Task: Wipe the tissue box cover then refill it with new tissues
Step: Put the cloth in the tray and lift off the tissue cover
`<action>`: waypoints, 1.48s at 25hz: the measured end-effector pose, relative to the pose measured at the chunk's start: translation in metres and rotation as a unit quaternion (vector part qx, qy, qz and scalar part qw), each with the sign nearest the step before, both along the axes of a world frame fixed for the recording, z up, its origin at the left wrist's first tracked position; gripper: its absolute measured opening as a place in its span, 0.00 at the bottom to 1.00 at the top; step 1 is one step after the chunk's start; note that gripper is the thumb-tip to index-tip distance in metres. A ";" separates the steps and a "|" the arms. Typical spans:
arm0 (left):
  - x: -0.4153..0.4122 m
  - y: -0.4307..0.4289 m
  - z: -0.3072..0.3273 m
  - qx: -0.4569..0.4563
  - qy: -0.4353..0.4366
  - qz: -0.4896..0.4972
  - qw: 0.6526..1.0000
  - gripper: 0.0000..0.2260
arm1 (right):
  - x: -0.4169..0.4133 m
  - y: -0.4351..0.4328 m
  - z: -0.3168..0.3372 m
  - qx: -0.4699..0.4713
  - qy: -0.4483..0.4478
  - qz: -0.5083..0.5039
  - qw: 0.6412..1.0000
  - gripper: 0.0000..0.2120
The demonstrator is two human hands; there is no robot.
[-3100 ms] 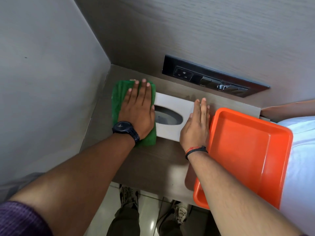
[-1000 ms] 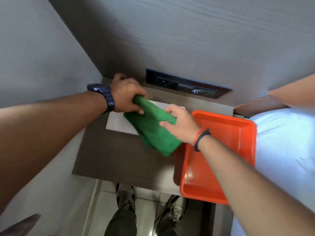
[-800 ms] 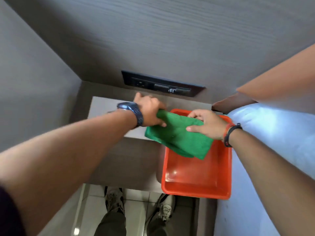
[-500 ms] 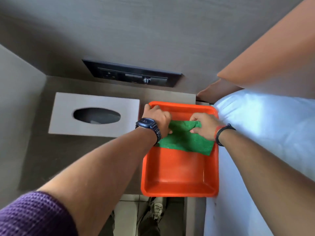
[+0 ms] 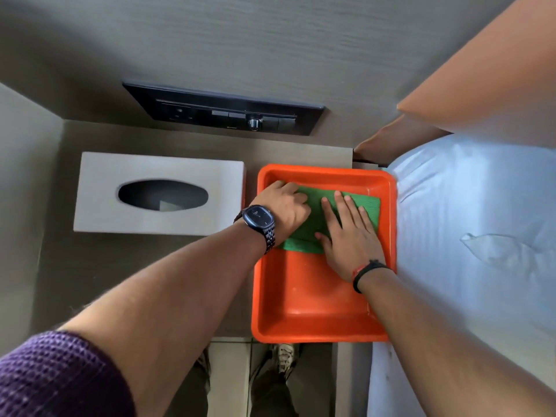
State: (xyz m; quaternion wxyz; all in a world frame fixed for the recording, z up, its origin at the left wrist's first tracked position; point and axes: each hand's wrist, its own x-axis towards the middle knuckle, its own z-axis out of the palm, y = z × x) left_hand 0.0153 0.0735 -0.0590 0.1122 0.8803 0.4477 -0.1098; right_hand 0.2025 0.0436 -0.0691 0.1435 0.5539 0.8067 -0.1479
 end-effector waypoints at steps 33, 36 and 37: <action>-0.243 -0.036 0.025 -0.141 -0.304 0.740 0.583 0.23 | -0.225 0.030 0.050 -0.050 0.178 -0.425 0.886 0.30; -0.250 -0.033 0.028 -0.159 -0.320 0.732 0.580 0.18 | -0.224 0.031 0.046 -0.052 0.198 -0.421 0.884 0.32; -0.252 -0.033 0.029 -0.164 -0.321 0.729 0.582 0.18 | -0.224 0.031 0.044 -0.054 0.201 -0.418 0.884 0.33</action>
